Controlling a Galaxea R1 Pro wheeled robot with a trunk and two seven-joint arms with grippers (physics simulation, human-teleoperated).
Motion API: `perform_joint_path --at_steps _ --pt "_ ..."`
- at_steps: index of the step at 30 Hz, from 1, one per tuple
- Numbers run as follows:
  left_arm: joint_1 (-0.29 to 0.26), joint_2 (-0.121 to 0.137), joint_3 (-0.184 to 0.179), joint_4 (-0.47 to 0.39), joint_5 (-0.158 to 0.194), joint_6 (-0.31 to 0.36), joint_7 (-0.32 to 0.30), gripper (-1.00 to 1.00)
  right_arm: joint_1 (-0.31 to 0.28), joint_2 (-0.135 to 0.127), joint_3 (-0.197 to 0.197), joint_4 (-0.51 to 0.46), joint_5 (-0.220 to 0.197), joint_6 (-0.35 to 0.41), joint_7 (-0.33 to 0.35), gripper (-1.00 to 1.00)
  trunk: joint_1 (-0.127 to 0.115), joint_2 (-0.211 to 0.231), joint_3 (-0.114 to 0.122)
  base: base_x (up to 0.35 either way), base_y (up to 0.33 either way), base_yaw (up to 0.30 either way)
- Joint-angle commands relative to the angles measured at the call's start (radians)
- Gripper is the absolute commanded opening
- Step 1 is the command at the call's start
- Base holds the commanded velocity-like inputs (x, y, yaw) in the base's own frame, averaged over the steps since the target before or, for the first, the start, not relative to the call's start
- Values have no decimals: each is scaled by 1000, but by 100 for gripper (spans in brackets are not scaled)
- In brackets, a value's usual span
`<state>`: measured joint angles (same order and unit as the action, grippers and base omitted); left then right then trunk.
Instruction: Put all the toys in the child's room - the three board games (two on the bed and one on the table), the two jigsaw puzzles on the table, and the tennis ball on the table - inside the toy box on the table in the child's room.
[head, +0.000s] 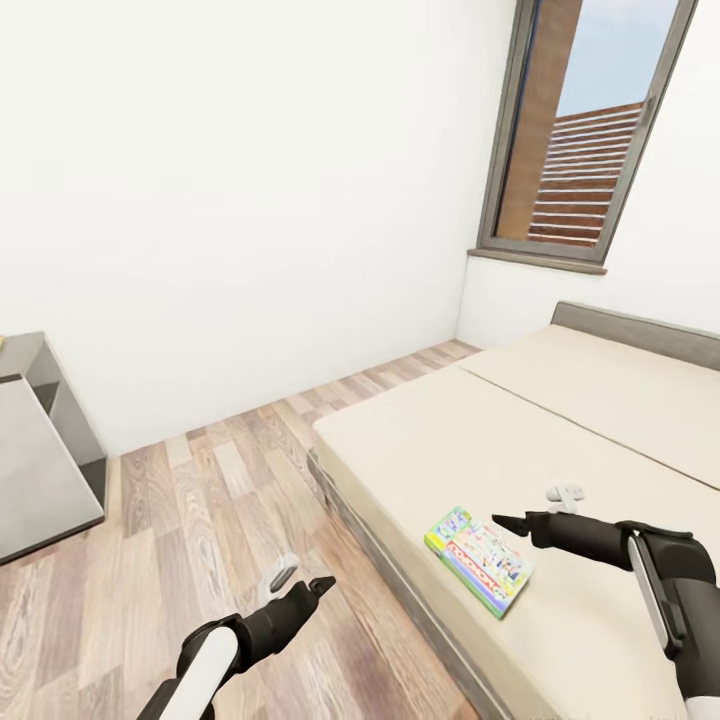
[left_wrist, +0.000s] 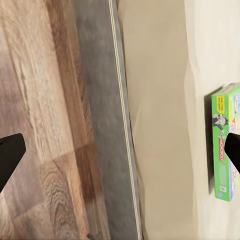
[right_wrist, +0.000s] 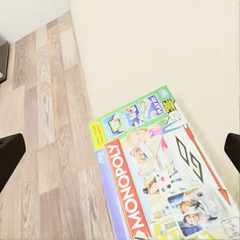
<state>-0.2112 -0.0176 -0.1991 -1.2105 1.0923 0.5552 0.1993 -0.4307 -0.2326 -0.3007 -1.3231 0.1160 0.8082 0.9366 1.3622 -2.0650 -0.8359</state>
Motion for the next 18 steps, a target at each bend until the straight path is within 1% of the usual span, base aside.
perform_joint_path --at_steps 1,4,5,6,7,9,12,18 --pt "0 0 0 -1 11 2 9 100 -1 0 -2 0 10 3 10 100 4 -8 -4 0 0 0" --pt "0 -5 0 -1 9 2 9 100 -32 -29 -2 50 5 2 11 100 15 -29 -14 0 0 0" --pt "0 -5 0 -1 9 2 9 100 -32 -29 -2 50 5 2 11 100 19 -36 -17 0 0 0" --pt "0 -6 0 -1 9 2 9 100 -39 -36 -2 61 4 2 11 100 23 -43 -20 0 0 0" --pt "0 -6 0 -1 9 2 9 100 -39 -36 -2 61 4 2 11 100 27 -50 -23 0 0 0" --pt "0 -7 0 -1 8 2 9 100 -49 -47 -5 77 2 4 11 100 34 -64 -29 0 0 0" --pt "0 -9 0 -1 8 2 9 100 -56 -54 -11 87 0 7 11 100 46 -85 -39 0 0 0" --pt "0 -11 0 0 9 2 8 100 -72 -60 -27 99 2 19 4 100 69 -127 -57 0 0 0"
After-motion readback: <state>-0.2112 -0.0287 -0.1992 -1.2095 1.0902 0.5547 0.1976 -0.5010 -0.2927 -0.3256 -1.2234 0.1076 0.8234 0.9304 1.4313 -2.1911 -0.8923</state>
